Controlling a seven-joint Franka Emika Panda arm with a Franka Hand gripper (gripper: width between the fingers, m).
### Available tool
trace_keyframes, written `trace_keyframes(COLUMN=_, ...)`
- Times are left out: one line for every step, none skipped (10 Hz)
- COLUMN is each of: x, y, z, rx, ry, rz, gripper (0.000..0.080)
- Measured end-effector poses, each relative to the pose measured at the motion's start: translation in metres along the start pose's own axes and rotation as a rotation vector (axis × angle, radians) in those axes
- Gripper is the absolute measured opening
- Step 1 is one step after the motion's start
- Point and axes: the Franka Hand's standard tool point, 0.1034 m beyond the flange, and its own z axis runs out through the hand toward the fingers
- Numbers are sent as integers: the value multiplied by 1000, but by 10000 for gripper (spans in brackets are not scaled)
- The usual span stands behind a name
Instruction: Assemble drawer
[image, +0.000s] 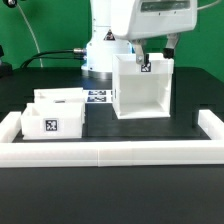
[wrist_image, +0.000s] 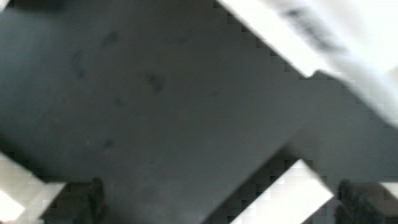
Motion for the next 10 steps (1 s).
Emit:
trace_keyframes(x=-6, y=-11, z=-4, rx=-3, ry=-4, rz=47, gripper=650)
trace_keyframes(x=-13, y=-24, z=-7, rx=-6, ry=-8, rz=105, gripper=650)
trace_keyframes(x=-20, y=-30, z=-11, rx=-7, ry=-16, rz=109, gripper=650)
trace_keyframes(x=-20, y=-29, z=-12, rx=-8, ry=-14, rz=109, gripper=650)
trace_keyframes(x=-20, y=-29, z=-10, rx=-7, ry=-16, rz=109, gripper=650)
trace_keyframes(x=-20, y=-29, z=-10, rx=-7, ry=-16, rz=109, gripper=650)
trace_keyframes(x=-20, y=-29, z=-10, rx=-7, ry=-16, rz=109, gripper=650)
trace_keyframes(x=-20, y=-30, z=-10, rx=-7, ry=-16, rz=120, gripper=650)
trace_keyframes(x=-24, y=-36, z=-7, rx=-13, ry=-8, rz=244, gripper=650)
trace_keyframes(x=-30, y=-46, z=-3, rx=-12, ry=-15, rz=330, gripper=650)
